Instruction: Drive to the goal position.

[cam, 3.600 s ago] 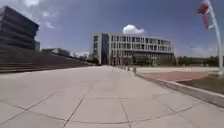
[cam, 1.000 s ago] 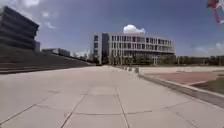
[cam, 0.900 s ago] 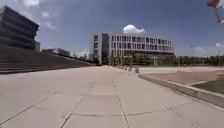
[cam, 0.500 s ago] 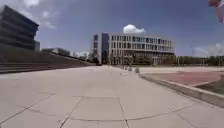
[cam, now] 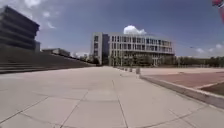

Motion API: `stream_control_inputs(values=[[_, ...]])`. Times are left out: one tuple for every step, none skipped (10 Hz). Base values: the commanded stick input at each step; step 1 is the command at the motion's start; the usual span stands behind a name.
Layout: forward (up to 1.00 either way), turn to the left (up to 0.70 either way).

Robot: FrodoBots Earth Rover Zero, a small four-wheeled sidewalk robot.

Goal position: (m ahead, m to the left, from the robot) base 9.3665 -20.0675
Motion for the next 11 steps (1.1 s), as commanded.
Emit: stream_control_inputs(values=[[0.3,0.01],[0.3,0.01],[0.3,0.01],[0.3,0.01],[0.3,0.01],[0.3,0.01],[0.3,0.01],[0.3,0.01],[0.3,0.01],[0.3,0.01],[0.3,0.01]])
